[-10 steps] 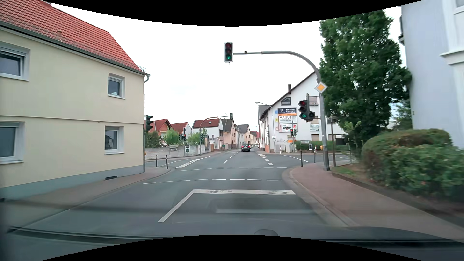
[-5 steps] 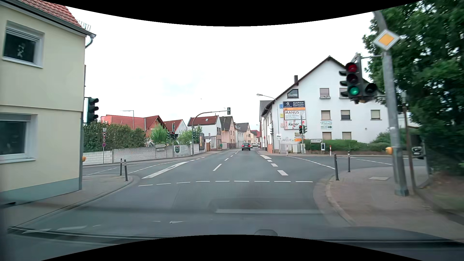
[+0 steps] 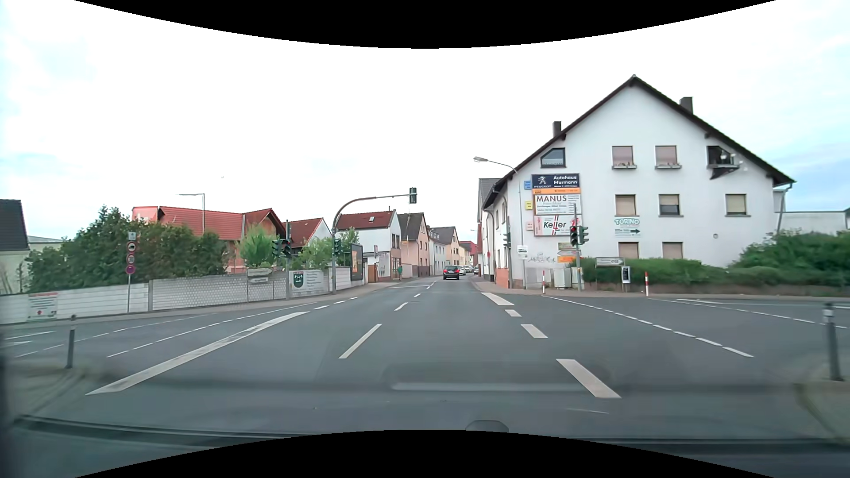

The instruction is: Follow the waypoints while adhering to traffic rules and regulations

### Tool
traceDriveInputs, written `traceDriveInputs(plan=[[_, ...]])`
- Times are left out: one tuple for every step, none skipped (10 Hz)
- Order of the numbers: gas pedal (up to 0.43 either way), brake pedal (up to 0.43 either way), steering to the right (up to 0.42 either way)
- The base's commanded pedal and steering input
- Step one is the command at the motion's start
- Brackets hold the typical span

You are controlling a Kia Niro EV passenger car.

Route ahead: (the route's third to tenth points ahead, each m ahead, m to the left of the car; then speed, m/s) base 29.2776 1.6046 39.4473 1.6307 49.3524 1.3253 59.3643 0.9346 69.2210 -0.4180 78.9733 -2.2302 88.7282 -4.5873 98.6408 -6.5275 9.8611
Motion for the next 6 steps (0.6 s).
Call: traceDriveInputs(plan=[[0.028,0.0,-0.003],[0.028,0.0,-0.003],[0.028,0.0,-0.003],[0.028,0.0,-0.003],[0.028,0.0,-0.003],[0.028,0.0,-0.003]])
